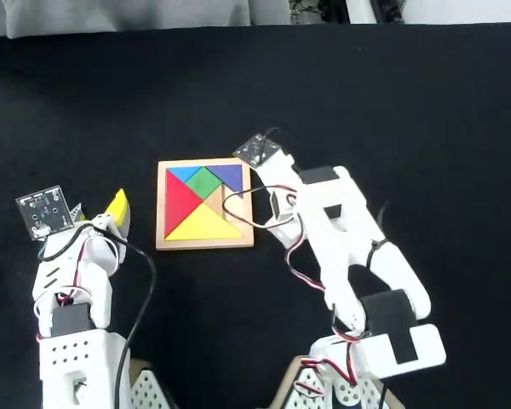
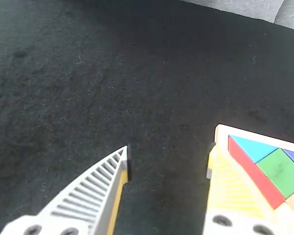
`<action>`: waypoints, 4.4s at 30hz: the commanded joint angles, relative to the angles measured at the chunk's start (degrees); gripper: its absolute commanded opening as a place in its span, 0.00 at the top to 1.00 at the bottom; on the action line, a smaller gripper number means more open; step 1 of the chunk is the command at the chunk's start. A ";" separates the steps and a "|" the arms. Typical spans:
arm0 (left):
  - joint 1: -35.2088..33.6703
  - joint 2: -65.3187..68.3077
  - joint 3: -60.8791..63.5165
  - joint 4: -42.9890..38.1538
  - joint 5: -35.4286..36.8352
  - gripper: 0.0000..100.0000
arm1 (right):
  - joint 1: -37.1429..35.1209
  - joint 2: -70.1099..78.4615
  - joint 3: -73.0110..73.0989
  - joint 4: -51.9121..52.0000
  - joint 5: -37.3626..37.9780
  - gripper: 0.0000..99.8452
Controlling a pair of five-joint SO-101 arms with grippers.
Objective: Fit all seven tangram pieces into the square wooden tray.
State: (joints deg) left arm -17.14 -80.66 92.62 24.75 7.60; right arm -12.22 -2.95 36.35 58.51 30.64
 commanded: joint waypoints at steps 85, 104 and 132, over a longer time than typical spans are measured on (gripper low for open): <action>0.57 -0.62 -0.22 -1.05 -0.44 0.74 | -2.29 8.40 -3.91 -4.40 1.76 0.76; 0.57 -0.62 -0.22 -1.23 -0.44 0.74 | -1.41 5.23 -7.43 -0.26 0.44 0.79; 0.57 -0.62 -0.22 -1.05 -0.44 0.74 | -3.60 6.29 -1.80 -3.34 -0.35 0.79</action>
State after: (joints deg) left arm -17.14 -80.66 92.62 24.75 7.60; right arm -16.44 1.63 35.74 55.60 30.46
